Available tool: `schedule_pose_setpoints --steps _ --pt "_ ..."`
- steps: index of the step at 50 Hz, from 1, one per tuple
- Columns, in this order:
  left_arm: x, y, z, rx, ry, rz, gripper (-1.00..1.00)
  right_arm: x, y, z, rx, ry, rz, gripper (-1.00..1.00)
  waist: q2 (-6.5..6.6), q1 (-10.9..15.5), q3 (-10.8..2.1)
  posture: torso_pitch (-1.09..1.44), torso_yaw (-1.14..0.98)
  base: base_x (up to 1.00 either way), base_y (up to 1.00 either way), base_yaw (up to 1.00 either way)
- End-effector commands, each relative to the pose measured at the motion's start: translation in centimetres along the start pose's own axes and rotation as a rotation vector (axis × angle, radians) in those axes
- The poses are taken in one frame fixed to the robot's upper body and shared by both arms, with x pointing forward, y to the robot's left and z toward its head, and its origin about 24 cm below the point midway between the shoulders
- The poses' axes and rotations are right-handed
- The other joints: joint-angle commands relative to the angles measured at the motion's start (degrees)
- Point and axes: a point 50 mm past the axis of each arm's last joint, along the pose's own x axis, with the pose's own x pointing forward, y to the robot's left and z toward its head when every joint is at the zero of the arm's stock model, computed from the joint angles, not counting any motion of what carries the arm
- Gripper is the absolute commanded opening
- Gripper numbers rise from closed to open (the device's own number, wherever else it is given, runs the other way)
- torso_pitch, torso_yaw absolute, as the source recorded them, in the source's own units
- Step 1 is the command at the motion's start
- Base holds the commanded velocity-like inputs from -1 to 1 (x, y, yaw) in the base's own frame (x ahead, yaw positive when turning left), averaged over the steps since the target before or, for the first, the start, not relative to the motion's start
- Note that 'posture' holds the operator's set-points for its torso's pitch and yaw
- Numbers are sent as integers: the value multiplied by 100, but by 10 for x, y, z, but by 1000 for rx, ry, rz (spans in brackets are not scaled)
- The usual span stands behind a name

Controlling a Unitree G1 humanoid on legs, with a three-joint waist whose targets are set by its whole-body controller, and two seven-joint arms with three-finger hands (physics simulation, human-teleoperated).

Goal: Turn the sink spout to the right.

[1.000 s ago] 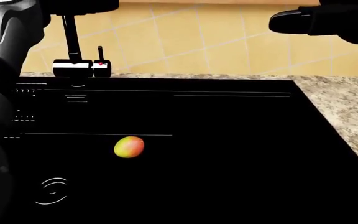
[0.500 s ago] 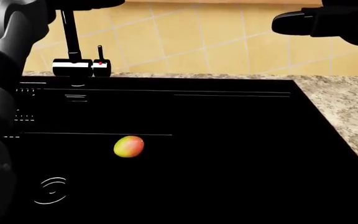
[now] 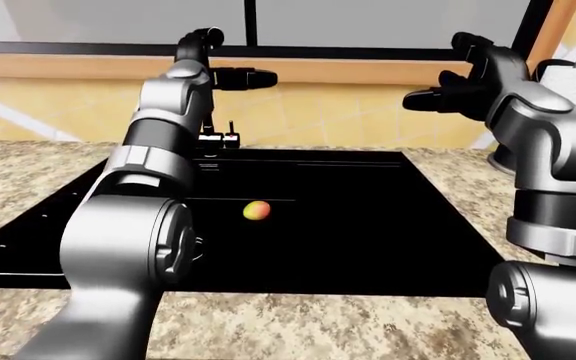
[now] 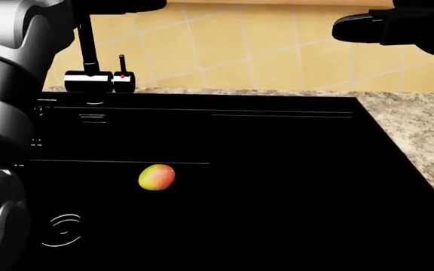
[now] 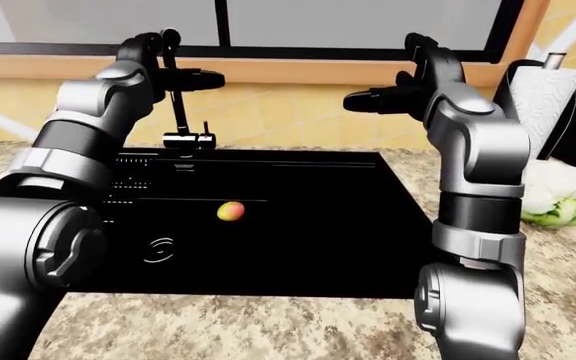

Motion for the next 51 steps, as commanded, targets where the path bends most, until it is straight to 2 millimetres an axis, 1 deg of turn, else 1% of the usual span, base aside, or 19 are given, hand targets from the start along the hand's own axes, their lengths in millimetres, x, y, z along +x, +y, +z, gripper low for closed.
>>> schedule_pose_setpoints --steps 1,20,39,45,51 --pt "-7 0 31 -11 -115 -3 100 -5 0 22 -7 -95 -3 100 -13 1 -86 -40 0 0 0 0" --pt "-9 -12 32 2 -116 -20 100 -6 -2 25 -10 -97 -5 100 -30 1 -87 -40 0 0 0 0" --pt "-12 -25 34 9 -123 -44 100 -9 -4 24 -8 -98 -9 100 -49 4 -84 -40 0 0 0 0" --pt "-14 -33 35 5 -124 -62 100 -8 -4 23 -7 -99 -7 100 -55 4 -81 -40 0 0 0 0" --pt "-14 -36 35 8 -123 -68 100 -9 -5 23 -6 -99 -10 100 -64 6 -85 -40 0 0 0 0"
